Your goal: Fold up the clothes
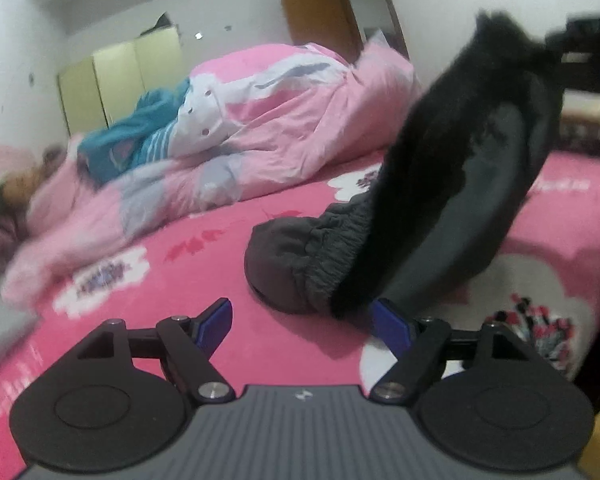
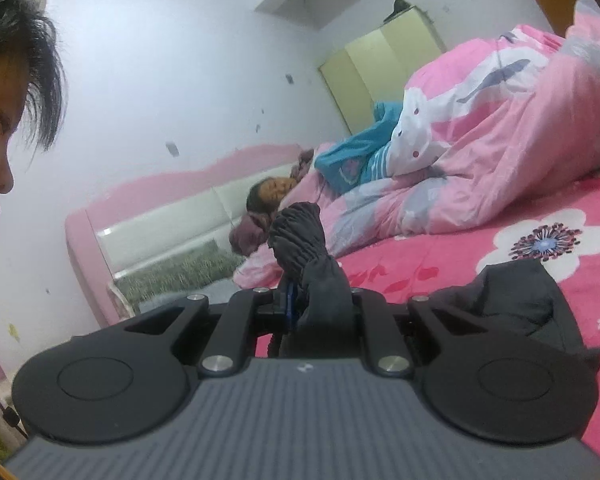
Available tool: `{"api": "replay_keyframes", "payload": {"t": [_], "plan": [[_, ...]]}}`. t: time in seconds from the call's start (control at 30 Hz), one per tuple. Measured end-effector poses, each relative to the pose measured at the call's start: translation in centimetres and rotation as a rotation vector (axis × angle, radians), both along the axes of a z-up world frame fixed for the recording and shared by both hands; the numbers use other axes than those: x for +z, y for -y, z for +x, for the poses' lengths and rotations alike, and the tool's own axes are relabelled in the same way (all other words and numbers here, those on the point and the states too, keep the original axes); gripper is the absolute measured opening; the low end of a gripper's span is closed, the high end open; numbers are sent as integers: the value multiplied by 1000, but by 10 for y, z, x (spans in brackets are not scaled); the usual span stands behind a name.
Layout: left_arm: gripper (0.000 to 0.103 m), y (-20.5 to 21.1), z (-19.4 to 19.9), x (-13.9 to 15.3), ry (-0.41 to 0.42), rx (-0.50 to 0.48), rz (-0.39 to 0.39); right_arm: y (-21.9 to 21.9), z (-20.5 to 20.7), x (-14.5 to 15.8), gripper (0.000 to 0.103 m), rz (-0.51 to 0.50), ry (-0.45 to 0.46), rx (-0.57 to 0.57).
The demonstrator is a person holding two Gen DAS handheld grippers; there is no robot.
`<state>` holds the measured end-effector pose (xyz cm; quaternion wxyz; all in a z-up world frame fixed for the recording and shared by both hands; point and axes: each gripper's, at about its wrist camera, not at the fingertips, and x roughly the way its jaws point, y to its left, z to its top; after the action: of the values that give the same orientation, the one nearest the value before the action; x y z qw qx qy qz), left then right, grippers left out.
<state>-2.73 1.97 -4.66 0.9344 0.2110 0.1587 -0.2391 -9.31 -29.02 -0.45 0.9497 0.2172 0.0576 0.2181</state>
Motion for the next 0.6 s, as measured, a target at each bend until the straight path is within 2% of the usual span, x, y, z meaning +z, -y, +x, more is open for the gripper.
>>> {"api": "replay_keyframes", "payload": {"t": [0.13,0.27,0.33,0.37,0.4,0.47,0.6], "plan": [[77,42,19,-3,58,-48,111,15,-8,-8,12,42,33,-14],[66,66,29,-7,51,-107,192,25,-18,-8,12,51,54,-44],[54,75,30,-11,41,-136,236,31,-24,-8,12,56,65,-59],[42,78,31,-13,36,-143,255,33,-26,-8,12,58,70,-67],[24,80,31,-13,32,-143,266,34,-27,-9,12,56,69,-74],[7,80,35,-8,5,-127,257,32,-27,-9,12,46,63,-86],[6,64,45,24,-6,-31,179,28,-22,-1,12,23,63,-117]]}}
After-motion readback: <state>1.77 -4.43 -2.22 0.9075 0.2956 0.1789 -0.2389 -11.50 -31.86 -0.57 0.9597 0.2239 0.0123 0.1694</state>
